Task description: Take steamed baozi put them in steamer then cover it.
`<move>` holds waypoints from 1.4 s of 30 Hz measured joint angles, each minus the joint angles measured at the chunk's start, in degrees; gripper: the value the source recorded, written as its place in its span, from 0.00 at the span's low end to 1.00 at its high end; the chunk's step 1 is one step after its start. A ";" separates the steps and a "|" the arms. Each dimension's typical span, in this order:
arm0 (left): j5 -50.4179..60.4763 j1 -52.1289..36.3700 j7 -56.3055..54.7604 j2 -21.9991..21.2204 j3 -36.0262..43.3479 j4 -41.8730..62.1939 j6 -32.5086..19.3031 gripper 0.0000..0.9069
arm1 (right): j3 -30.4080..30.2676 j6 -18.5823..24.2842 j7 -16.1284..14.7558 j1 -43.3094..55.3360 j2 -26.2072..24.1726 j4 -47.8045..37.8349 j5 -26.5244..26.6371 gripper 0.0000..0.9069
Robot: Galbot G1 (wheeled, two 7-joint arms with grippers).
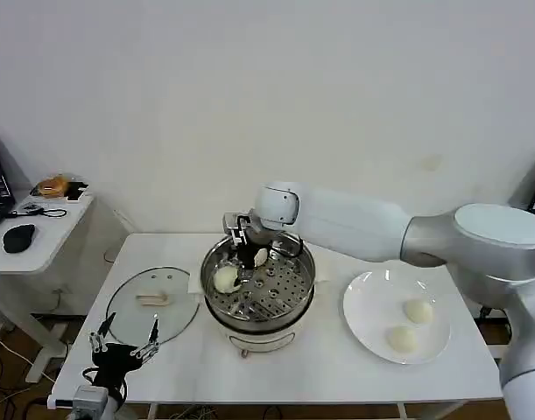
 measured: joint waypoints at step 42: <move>0.29 0.16 0.34 1.40 3.05 0.46 0.62 1.00 | -4.58 13.26 -8.04 7.04 -46.81 24.10 -23.19 1.00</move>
